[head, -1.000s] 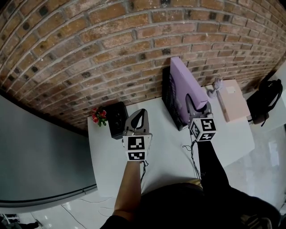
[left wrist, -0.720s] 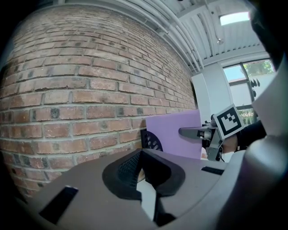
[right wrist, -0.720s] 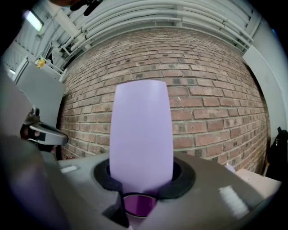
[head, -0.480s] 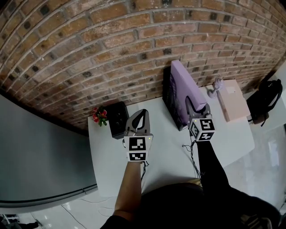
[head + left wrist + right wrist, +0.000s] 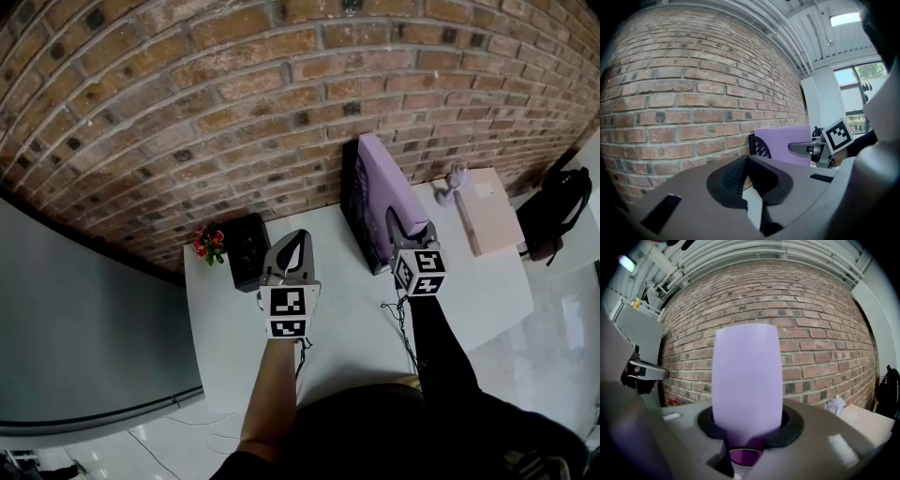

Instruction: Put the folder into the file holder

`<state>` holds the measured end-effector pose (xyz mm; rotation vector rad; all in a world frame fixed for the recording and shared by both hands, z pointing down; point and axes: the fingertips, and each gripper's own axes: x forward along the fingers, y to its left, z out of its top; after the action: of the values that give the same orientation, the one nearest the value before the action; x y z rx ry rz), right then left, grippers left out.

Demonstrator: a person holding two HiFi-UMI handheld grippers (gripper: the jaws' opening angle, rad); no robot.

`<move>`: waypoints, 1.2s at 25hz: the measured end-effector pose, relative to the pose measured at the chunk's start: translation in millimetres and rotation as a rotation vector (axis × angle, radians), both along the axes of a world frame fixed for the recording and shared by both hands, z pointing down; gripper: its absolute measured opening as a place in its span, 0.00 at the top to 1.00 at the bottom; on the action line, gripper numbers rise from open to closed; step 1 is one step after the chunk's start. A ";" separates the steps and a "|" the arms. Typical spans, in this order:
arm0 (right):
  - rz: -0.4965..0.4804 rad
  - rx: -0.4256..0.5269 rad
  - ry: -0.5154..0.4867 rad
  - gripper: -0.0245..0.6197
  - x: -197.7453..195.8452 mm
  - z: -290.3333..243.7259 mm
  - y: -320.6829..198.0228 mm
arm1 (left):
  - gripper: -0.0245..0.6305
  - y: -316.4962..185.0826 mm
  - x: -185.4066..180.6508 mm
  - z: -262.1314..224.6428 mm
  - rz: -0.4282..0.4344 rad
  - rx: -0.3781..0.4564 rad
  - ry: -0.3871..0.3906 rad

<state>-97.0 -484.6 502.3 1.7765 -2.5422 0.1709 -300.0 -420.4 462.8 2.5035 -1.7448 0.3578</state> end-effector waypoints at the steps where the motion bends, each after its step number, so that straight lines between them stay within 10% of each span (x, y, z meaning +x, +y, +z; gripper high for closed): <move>1: -0.001 -0.006 0.002 0.74 -0.1 3.5 0.0 | 0.95 -0.2 0.2 -0.2 0.000 0.000 0.003; 30: -0.038 -0.063 0.064 0.72 -12.4 10.7 4.6 | 0.95 25.2 17.3 -1.1 0.020 0.000 0.033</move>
<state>-109.3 -480.0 513.1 1.6828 -2.4956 0.1871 -282.7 -395.2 461.7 2.5132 -1.7091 0.3161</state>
